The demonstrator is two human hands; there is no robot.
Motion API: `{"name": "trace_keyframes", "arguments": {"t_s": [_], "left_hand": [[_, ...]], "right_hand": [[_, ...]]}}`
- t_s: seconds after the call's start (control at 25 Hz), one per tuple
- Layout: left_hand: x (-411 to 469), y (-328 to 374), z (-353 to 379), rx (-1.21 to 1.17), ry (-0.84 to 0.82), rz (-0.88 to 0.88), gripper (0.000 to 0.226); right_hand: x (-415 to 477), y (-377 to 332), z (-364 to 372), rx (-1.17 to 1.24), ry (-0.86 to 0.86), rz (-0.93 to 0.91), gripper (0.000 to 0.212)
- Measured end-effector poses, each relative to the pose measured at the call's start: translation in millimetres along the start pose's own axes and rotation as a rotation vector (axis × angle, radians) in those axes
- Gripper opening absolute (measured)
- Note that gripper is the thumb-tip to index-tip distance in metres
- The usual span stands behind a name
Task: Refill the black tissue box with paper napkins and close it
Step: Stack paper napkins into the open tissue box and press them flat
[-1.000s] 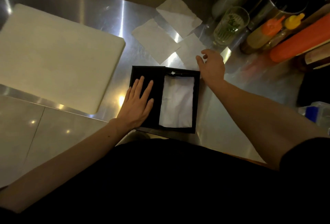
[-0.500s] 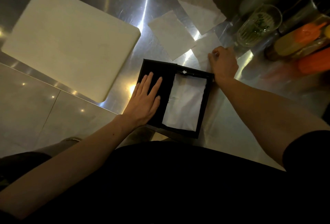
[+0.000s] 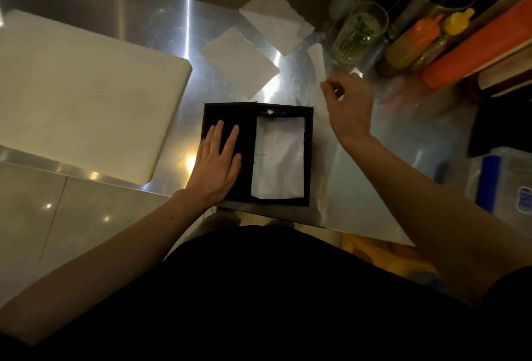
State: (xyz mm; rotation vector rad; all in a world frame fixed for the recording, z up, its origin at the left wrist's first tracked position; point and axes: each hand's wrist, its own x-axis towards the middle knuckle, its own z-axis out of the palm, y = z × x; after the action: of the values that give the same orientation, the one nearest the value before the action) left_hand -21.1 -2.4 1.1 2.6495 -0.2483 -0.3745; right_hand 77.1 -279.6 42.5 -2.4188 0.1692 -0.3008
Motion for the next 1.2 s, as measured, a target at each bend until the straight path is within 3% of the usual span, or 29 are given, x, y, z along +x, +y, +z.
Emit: {"name": "trace_keyframes", "arguments": {"t_s": [0.36, 0.6, 0.8, 1.08, 1.2], "left_hand": [[3, -5, -1, -0.053, 0.0, 0.055, 0.057], [3, -10, -5, -0.031, -0.021, 0.1, 0.058], [3, -7, -4, -0.015, -0.006, 0.101, 0.059], [2, -7, -4, -0.009, -0.011, 0.09, 0.059], [2, -8, -3, -0.003, -0.011, 0.092, 0.059]], "right_hand": [[-111, -74, -8, 0.256, 0.152, 0.267, 0.009], [-146, -71, 30, 0.087, 0.054, 0.315, 0.022], [-146, -65, 54, -0.128, -0.144, 0.287, 0.04], [-143, -55, 66, -0.318, -0.349, 0.259, 0.038], [-143, -54, 64, -0.333, -0.292, 0.168, 0.039]]}}
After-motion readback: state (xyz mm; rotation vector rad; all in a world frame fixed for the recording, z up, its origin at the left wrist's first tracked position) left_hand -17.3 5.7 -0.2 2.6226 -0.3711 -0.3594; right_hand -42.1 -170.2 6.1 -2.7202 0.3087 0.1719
